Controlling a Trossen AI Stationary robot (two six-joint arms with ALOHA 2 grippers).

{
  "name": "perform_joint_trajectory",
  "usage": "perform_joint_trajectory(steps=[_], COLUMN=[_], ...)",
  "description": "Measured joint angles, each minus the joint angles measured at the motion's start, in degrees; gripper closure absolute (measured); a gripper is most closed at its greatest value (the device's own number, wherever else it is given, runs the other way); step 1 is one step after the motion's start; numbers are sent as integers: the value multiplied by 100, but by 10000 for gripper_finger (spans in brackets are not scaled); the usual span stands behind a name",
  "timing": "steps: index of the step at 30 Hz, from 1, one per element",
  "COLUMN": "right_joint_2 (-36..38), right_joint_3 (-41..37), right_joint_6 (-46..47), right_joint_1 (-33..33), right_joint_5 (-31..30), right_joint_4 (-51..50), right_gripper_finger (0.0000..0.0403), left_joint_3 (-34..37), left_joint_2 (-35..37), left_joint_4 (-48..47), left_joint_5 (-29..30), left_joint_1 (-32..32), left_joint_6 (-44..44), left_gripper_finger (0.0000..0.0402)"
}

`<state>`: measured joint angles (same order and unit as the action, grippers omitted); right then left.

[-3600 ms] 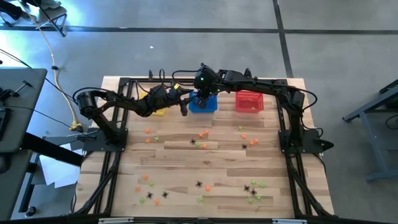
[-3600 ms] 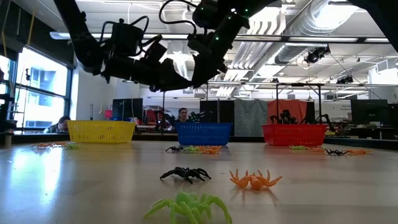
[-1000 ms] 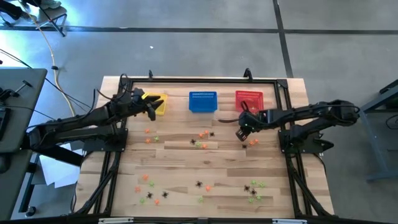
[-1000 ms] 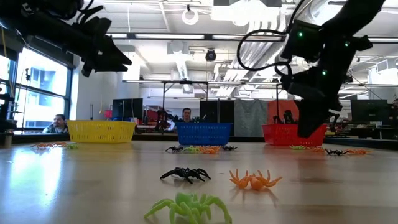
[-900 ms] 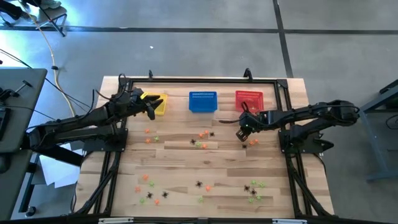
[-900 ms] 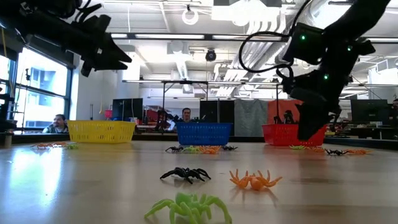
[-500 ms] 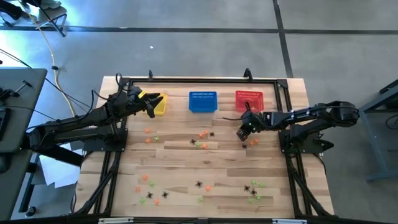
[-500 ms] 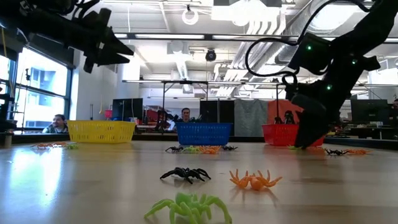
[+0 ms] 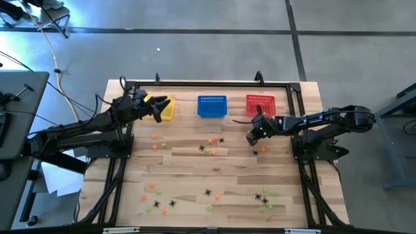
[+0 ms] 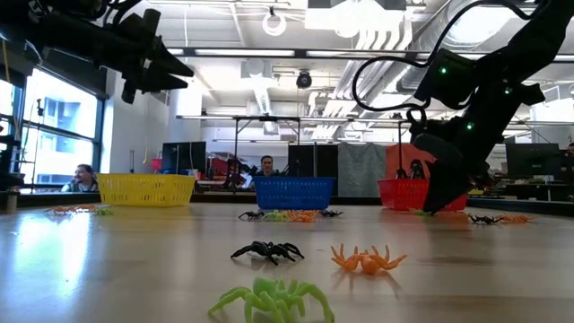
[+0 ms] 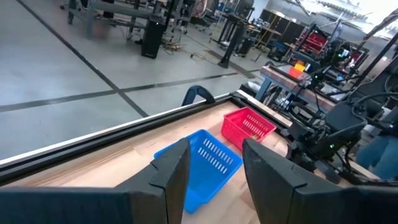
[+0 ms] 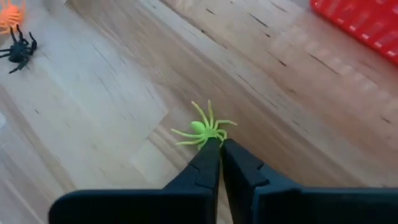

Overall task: Sort Halloween decoration
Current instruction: Put the green spider toy into the red basket

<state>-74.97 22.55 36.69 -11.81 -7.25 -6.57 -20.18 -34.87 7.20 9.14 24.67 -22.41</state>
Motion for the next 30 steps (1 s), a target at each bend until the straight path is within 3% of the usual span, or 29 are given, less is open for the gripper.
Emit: perform_joint_trajectory(steps=[9, 18, 24, 30], right_joint_2=[322, 1264, 1806, 1774], right_joint_3=[-9, 322, 1045, 1710], right_joint_6=[220, 272, -9, -322], right_joint_1=[9, 4, -261, -906], right_joint_5=[253, 142, -713, -1153], right_joint_4=[-44, -415, -1413, -2092], right_gripper_finger=[402, 402, 403, 403], left_joint_3=[0, 0, 0, 0], left_joint_2=[0, 2, 2, 2], left_joint_4=[-2, -6, -6, -6], left_joint_5=[-197, -617, -683, -696], left_joint_1=[-3, -4, -4, -4], left_joint_6=[2, 181, 448, 746], left_gripper_finger=[266, 266, 266, 266])
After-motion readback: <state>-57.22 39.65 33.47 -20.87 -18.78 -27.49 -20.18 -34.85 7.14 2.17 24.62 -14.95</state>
